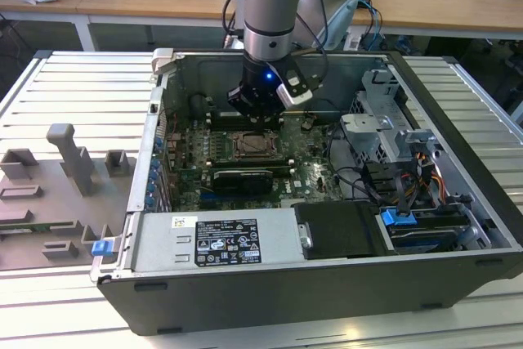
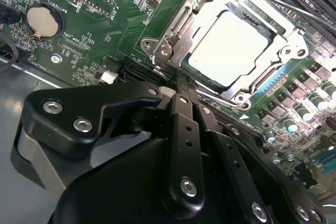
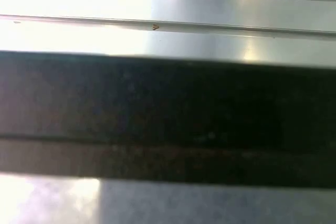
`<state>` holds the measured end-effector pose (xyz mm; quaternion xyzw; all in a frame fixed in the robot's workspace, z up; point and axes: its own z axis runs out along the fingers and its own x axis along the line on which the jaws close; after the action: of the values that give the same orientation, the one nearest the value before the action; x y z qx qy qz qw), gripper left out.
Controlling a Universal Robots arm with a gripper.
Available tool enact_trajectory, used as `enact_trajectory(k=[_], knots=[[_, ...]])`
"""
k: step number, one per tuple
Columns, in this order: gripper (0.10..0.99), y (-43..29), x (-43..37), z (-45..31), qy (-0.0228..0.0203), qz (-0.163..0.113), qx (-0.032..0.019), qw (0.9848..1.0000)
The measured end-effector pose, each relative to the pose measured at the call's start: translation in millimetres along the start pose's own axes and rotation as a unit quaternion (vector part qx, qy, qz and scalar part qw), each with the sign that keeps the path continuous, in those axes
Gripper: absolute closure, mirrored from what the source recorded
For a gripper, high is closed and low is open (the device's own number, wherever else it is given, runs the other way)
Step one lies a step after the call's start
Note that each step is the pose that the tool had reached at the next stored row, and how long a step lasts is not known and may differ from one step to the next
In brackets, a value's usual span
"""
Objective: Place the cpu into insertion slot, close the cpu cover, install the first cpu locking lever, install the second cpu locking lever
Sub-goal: 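Install the first cpu locking lever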
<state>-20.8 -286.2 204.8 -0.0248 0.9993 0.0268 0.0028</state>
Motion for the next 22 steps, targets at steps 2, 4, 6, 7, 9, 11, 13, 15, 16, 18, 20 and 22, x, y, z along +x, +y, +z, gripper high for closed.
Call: enact_trajectory(k=[2, 4, 6, 7, 9, 11, 13, 15, 16, 18, 20, 22], knots=[[0.98, -0.1, -0.1, 0.8, 0.0003, 0.0, 0.0046, 1.0], [0.98, 0.1, -0.3, 2.4, 0.0007, 0.0, 0.0107, 0.9999], [0.98, 0.7, -0.7, 3.7, 0.0009, 0.0, 0.0133, 0.9999], [0.98, 1.2, -0.9, 4.1, 0.0009, 0.0, 0.0132, 0.9999], [0.98, 1.8, -1.3, 4.7, 0.0006, 0.0, 0.0108, 0.9999], [0.98, 2.0, -1.6, 4.9, 0.0002, 0.0, 0.0054, 1.0], [0.98, 2.2, -1.6, 3.9, 0.0, 0.0, 0.0046, 1.0], [0.98, 2.6, -1.8, -0.1, -0.0001, 0.0, 0.0043, 1.0], [0.98, 2.6, -1.7, -5.8, 0.0002, 0.0, 0.0049, 1.0], [0.98, 2.7, -1.7, -7.6, 0.0002, 0.0, 0.0049, 1.0], [0.98, 2.5, -1.7, -7.7, 0.0002, 0.0, 0.0049, 1.0], [0.98, 1.9, -1.6, -7.7, 0.0003, 0.0, 0.005, 1.0]])
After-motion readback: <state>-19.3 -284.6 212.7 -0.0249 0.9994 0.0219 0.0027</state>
